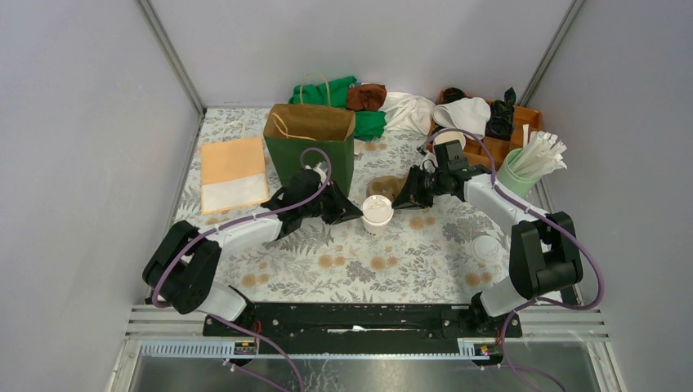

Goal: Pack the takeout coffee
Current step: Adjust the cup lid on the coffee cup.

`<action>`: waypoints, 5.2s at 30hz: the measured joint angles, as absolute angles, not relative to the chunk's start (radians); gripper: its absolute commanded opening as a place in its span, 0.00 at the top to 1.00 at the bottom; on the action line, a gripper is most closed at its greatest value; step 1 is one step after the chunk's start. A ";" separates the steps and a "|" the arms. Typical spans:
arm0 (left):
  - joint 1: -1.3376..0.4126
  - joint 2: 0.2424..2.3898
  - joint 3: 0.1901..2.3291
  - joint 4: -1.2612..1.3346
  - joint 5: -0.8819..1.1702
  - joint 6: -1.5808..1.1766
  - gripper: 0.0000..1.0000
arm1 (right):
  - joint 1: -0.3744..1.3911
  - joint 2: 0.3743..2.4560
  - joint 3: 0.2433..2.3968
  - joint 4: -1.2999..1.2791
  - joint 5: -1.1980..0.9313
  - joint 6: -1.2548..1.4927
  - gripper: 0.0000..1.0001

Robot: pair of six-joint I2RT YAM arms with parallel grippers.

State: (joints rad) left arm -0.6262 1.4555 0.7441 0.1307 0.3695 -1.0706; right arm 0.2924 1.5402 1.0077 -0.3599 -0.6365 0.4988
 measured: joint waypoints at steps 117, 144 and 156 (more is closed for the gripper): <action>-0.541 1.752 1.195 -0.052 0.560 -0.744 0.55 | 0.315 1.292 0.714 -0.084 -0.575 0.895 0.51; -0.596 1.692 1.151 -0.134 0.532 -0.719 0.57 | 0.315 1.439 0.842 -0.126 -0.560 0.809 0.50; -0.609 1.600 1.046 -0.138 0.511 -0.760 0.57 | 0.315 1.478 0.910 -0.156 -0.558 0.762 0.16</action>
